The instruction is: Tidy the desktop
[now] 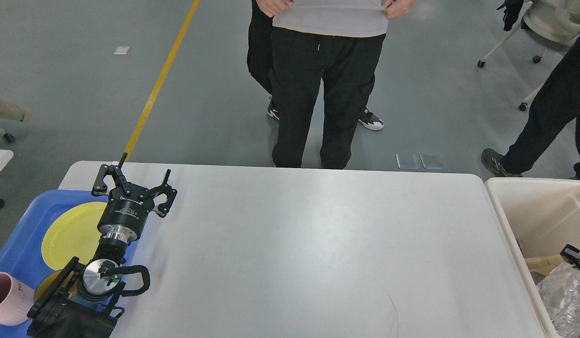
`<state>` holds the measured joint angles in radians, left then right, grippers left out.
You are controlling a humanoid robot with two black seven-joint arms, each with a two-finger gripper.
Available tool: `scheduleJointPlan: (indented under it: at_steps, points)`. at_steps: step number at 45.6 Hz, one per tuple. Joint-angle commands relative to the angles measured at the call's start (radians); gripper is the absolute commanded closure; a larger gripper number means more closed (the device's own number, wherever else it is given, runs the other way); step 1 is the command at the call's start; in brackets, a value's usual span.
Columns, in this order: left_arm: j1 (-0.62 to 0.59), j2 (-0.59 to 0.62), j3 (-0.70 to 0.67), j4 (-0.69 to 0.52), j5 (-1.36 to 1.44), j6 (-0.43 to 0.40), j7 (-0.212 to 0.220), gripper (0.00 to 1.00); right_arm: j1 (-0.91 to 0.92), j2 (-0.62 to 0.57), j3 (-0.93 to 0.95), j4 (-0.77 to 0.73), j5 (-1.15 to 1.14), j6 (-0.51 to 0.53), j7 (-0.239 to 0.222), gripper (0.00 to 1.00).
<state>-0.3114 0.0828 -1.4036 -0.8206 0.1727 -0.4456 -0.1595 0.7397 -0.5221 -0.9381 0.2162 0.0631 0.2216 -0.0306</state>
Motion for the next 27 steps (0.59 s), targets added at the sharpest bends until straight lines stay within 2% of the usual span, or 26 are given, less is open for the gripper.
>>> scheduleJointPlan:
  at_steps: [1,7,15,27]
  points:
    - [0.0,0.0,0.0,0.0,0.001,-0.001,0.0,0.03,-0.054,0.05,0.01,-0.06,0.003,-0.028,-0.003,1.0]
    - [0.0,0.0,0.0,0.0,0.001,0.001,0.0,0.03,-0.092,0.066,0.033,-0.097,0.003,-0.041,-0.006,1.0]
    - [0.0,0.0,0.0,0.0,0.001,-0.001,0.0,0.03,-0.163,0.097,0.048,-0.132,0.003,-0.113,-0.025,1.0]
    - [0.0,0.0,0.0,0.0,0.001,0.001,0.0,0.03,-0.164,0.106,0.05,-0.132,0.004,-0.117,-0.026,1.0]
